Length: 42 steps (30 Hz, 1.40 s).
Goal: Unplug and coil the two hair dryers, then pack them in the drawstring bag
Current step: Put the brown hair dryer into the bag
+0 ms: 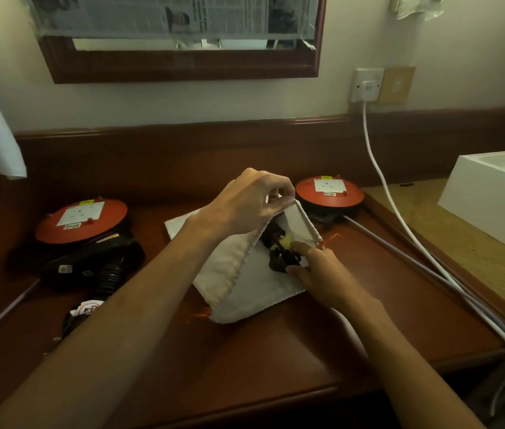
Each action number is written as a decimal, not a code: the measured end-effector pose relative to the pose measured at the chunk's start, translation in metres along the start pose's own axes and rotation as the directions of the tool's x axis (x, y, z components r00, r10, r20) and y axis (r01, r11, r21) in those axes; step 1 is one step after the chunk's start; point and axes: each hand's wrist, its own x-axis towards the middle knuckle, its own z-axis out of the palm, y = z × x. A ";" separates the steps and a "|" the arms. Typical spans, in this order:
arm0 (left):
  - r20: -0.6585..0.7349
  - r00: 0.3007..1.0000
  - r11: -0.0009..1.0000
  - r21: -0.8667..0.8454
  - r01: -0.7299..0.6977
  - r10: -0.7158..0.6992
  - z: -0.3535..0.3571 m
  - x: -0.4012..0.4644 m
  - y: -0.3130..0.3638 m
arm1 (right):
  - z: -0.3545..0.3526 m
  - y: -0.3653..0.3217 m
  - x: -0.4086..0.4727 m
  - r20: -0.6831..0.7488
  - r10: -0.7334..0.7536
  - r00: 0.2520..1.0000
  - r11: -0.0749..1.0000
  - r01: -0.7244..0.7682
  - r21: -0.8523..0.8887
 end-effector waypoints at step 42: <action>0.190 0.654 0.659 0.437 0.612 -0.733 0.075 -0.150 -0.121 | 0.047 -0.056 0.099 0.414 -0.060 0.908 0.420 0.399 -0.815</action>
